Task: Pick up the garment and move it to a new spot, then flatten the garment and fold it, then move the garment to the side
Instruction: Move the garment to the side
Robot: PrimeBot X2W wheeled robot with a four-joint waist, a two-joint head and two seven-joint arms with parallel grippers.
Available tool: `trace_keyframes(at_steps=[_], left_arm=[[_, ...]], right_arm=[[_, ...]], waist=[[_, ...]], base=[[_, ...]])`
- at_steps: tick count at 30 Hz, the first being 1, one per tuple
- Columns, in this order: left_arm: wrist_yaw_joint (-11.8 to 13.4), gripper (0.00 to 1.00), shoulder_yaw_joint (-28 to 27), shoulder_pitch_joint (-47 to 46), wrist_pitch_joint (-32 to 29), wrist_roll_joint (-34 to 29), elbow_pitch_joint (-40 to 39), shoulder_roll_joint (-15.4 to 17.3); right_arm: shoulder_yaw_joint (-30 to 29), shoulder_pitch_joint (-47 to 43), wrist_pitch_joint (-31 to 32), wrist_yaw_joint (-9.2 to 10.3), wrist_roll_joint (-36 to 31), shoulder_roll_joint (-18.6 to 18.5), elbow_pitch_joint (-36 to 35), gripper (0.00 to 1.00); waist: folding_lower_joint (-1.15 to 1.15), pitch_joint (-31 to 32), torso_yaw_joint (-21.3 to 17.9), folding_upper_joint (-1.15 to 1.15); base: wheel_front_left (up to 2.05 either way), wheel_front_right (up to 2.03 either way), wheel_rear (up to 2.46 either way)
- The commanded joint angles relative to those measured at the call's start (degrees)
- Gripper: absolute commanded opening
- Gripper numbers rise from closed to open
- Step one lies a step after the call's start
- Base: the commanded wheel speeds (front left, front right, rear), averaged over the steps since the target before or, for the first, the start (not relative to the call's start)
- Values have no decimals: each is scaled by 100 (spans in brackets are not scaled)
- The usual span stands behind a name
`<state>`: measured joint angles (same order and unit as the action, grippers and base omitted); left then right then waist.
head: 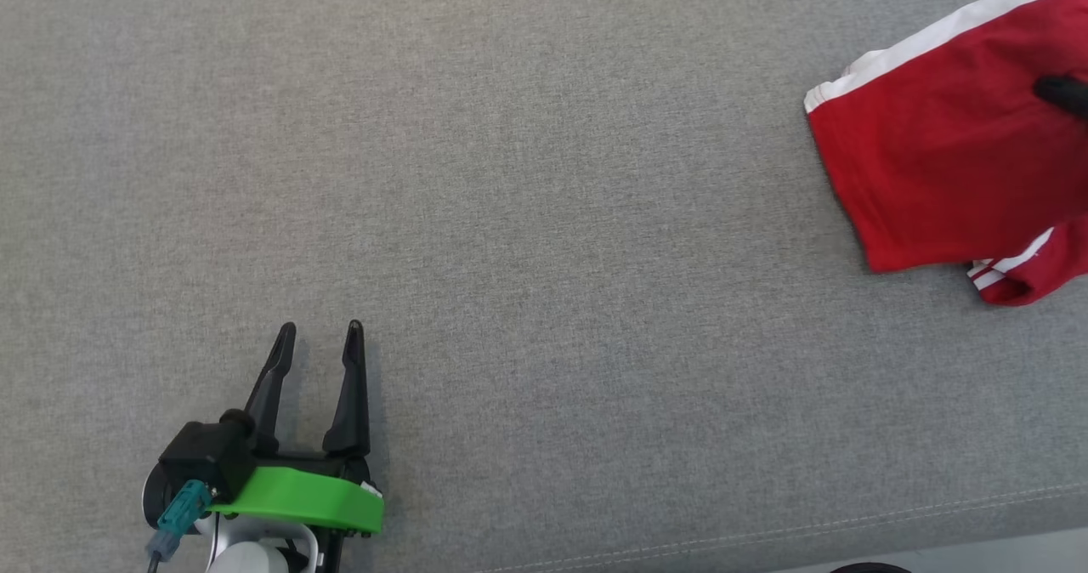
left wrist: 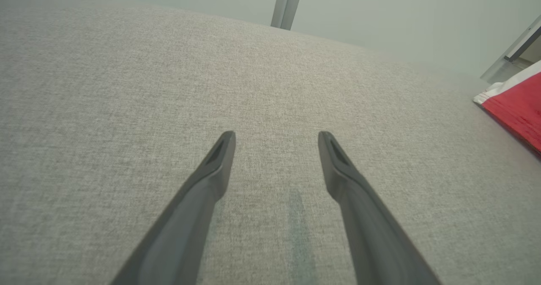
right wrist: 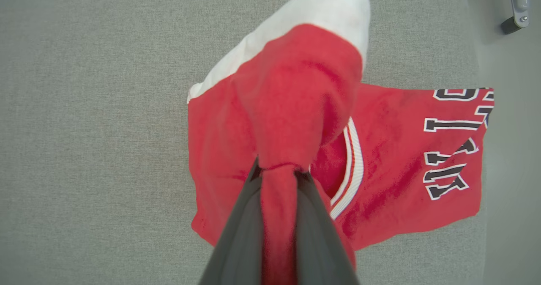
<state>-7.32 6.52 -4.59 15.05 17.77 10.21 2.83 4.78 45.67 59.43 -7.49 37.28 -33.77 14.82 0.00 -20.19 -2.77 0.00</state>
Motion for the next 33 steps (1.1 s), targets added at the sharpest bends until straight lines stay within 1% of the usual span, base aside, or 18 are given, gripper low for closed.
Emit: trace_keyframes(at_steps=[1,2,4,5,8,11,13,18,27,28,29,30,33], left_arm=[[-25,100,-41,-81,13,2,9,18],[-25,100,-41,-81,13,2,9,18],[-25,100,-64,-79,13,8,45,17],[-25,100,-104,-110,13,-47,103,18],[-25,100,-158,-188,13,-115,173,18],[-26,100,-193,-209,13,-172,233,18],[-26,100,-208,-255,13,-214,249,21],[-23,100,-216,-321,13,-244,218,62],[-23,100,-159,-355,13,-234,140,59],[-23,100,-152,-350,13,-232,137,58],[-23,100,-147,-345,13,-231,137,57],[-23,100,-144,-338,13,-231,140,55],[-23,100,-151,-298,13,-232,164,50]], right_arm=[[-100,51,127,2,-89,-123,-21,0],[-100,51,127,2,-89,-123,-21,0],[-345,72,192,2,-154,-199,12,0],[-561,70,264,2,-279,-254,72,0],[-715,-19,418,2,-520,-436,146,0],[-903,-139,489,2,-869,-436,124,0],[-992,-204,472,2,-1101,-500,123,0],[-1189,-399,255,2,-1581,-543,224,0],[-1179,-789,-411,3,-2317,-746,503,0],[-1183,-794,-557,3,-2424,-779,514,11],[-1210,-798,-717,3,-2543,-786,552,45],[-1222,-809,-853,3,-2629,-750,618,100],[-1146,-850,-1333,3,-2843,-664,772,100]], waist=[[0,-134,119,0],[0,-134,119,0],[0,-189,145,0],[0,-255,162,0],[0,-382,168,0],[0,-465,167,0],[0,-516,173,0],[0,-568,218,0],[0,-556,282,0],[0,-557,286,0],[0,-557,291,0],[0,-553,294,0],[0,-518,291,0]], base=[[0,0,0],[0,0,0],[0,0,0],[0,0,0],[0,0,0],[0,0,0],[0,0,0],[0,0,0],[0,0,0],[0,0,0],[0,0,0],[0,0,0],[0,0,0]])
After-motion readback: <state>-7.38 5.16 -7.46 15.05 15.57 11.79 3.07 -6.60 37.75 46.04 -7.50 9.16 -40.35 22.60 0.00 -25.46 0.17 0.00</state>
